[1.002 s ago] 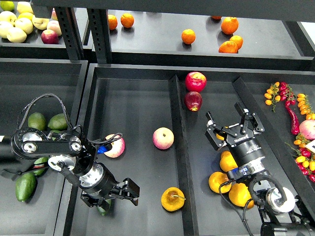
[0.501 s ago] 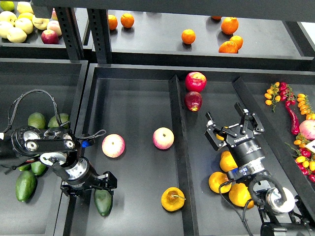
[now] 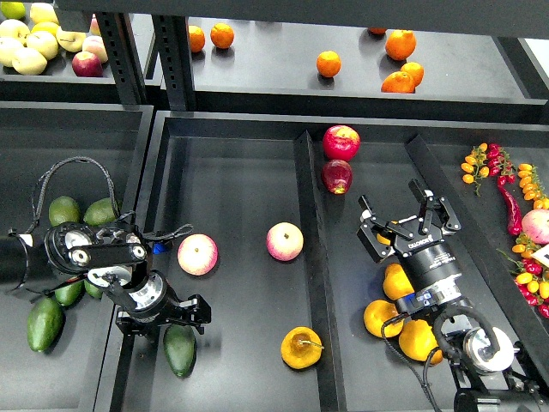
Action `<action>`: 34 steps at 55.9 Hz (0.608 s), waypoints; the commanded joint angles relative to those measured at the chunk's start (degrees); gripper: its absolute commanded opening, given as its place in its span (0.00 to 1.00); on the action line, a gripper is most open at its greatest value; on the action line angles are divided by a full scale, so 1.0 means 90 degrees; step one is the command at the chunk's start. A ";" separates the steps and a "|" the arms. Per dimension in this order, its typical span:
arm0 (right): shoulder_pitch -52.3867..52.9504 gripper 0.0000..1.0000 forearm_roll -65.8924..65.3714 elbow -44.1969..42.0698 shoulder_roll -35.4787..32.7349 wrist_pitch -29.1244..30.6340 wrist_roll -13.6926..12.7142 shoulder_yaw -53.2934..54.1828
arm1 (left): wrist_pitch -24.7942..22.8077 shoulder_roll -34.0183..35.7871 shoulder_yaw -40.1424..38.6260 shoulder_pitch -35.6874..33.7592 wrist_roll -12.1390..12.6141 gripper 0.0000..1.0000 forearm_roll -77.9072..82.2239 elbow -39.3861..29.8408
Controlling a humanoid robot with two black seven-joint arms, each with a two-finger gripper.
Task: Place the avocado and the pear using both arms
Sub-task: 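Close the left gripper around the dark green avocado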
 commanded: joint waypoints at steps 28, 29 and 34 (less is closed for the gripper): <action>0.0000 0.99 0.0000 -0.0019 0.0000 0.0029 0.0000 -0.0005 | 0.0000 -0.0208 -0.0011 0.0353 0.0000 0.97 0.0016 0.0443; 0.0000 0.99 0.0000 -0.0019 0.0000 0.0029 0.0000 -0.0005 | 0.0000 -0.0218 -0.0011 0.0353 0.0000 0.96 0.0016 0.0443; 0.0000 0.99 0.0000 -0.0029 0.0000 0.0029 0.0000 -0.0005 | 0.0000 -0.0306 -0.0011 0.0353 0.0000 0.94 -0.0013 0.0453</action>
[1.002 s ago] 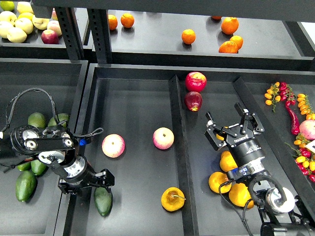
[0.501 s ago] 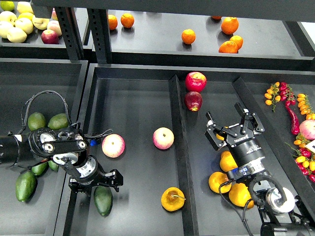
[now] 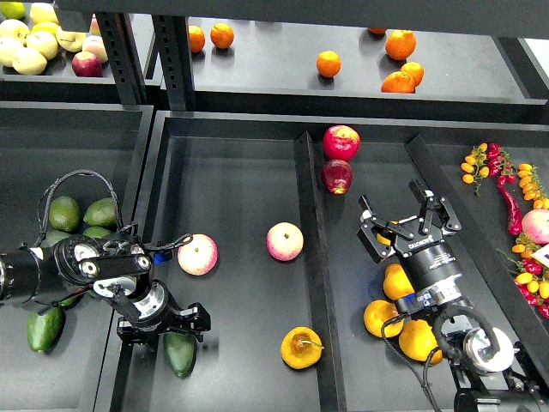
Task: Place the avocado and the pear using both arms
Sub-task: 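Close the left gripper around the dark green avocado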
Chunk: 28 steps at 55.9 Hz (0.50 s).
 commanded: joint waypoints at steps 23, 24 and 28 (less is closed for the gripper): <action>0.0000 0.99 0.0000 -0.0049 0.0000 0.0011 0.0000 -0.0001 | -0.0001 -0.0157 0.0001 0.0025 0.0000 0.68 -0.0047 0.0069; 0.0000 0.99 0.0000 -0.0049 0.0000 0.0011 0.0000 -0.0001 | -0.0001 -0.0157 0.0001 0.0025 0.0000 0.67 -0.0047 0.0069; 0.0000 0.99 0.0000 -0.0049 0.0000 0.0011 0.0000 -0.0001 | -0.0001 -0.0138 0.0001 0.0016 0.0000 0.63 -0.0038 0.0079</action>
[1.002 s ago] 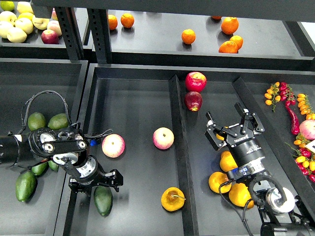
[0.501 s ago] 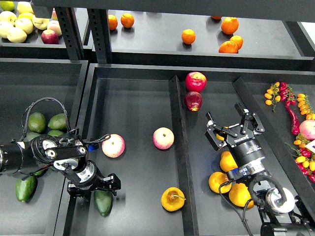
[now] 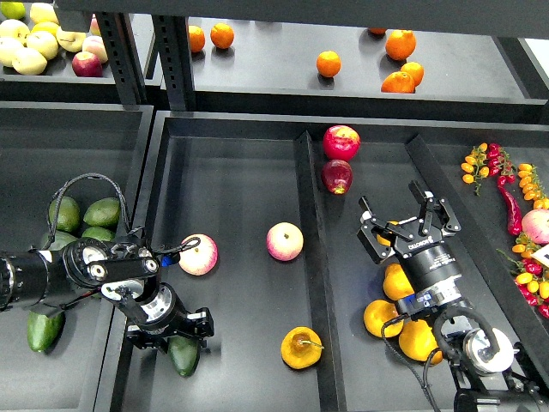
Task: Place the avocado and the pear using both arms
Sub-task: 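Close the left gripper around the dark green avocado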
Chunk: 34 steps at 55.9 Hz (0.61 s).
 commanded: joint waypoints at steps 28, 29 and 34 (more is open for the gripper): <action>0.0000 0.99 0.0000 -0.0003 0.0000 0.0009 0.0000 0.0000 | -0.0001 0.0155 -0.0126 -0.0399 0.0000 0.31 -0.0308 -0.0185; -0.0010 0.99 0.0000 -0.0003 0.0000 0.0009 0.0000 0.0000 | -0.0001 0.0214 -0.0117 -0.0486 0.0000 0.31 -0.0307 -0.0215; -0.0010 0.99 0.0000 -0.0003 0.0000 0.0009 0.0000 0.0000 | -0.0001 0.0594 -0.0126 -0.0780 0.0000 0.31 -0.0307 -0.0273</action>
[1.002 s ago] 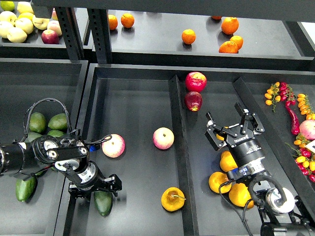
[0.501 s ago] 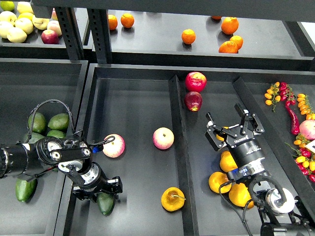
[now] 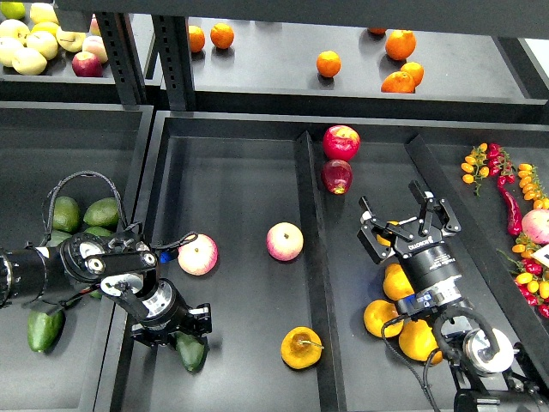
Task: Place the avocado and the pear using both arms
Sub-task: 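Close the left gripper around the dark green avocado, then lift the avocado and carry it over the bin of avocados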
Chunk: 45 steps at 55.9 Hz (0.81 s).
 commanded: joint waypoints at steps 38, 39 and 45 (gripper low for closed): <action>-0.0008 0.99 0.0000 0.0010 0.0000 0.0019 0.0000 -0.0009 | 0.0001 0.2578 -0.0128 -0.0851 0.0001 0.33 0.0059 -0.0134; -0.0008 0.99 0.0000 0.0000 0.0000 0.0019 -0.0010 -0.0009 | 0.0001 0.2617 -0.0128 -0.0832 0.0001 0.33 0.0059 -0.0124; -0.0028 0.99 0.0000 0.0010 0.0000 0.0029 -0.0010 -0.0009 | 0.0001 0.2686 -0.0148 -0.0666 0.0001 0.33 0.0078 -0.0026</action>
